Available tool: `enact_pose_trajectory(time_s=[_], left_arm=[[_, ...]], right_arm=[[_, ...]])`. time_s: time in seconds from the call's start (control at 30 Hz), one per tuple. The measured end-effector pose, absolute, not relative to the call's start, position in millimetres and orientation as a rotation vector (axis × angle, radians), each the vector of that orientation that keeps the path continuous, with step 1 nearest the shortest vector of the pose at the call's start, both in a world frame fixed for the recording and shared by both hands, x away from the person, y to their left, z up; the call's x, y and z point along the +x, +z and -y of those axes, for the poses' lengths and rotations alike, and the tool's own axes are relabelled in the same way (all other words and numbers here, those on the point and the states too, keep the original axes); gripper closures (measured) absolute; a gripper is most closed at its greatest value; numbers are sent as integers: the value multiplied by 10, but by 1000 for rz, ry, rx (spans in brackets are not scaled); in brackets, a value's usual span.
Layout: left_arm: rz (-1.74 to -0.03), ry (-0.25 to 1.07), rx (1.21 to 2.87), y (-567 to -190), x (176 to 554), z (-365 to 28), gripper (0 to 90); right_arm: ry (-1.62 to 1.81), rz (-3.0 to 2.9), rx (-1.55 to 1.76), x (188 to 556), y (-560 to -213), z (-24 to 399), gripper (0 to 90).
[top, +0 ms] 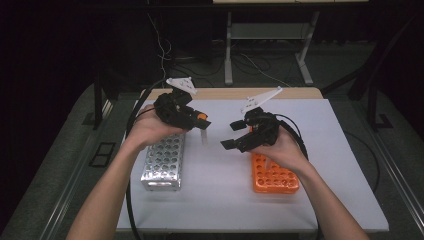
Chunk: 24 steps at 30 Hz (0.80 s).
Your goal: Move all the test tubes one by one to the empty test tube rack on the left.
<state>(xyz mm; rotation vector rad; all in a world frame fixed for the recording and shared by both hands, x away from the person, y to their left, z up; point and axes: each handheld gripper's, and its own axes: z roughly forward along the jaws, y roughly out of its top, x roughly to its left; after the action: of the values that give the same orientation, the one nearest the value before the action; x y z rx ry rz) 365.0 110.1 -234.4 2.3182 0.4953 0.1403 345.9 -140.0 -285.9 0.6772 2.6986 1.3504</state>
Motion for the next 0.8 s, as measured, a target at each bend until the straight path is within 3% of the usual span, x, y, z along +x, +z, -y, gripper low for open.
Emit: enact_pose_trajectory(time_s=[0.2, 0.8], left_arm=[[-572, 167, 2294, -2358, 3757, -1246, 686], [-729, 231, 2292, -2420, 4209, -1517, 687]], right_arm=[[1382, -2673, 743, 3457, -2869, 1578, 4], [1391, -2617, 857, 3325, -2912, 2039, 3]])
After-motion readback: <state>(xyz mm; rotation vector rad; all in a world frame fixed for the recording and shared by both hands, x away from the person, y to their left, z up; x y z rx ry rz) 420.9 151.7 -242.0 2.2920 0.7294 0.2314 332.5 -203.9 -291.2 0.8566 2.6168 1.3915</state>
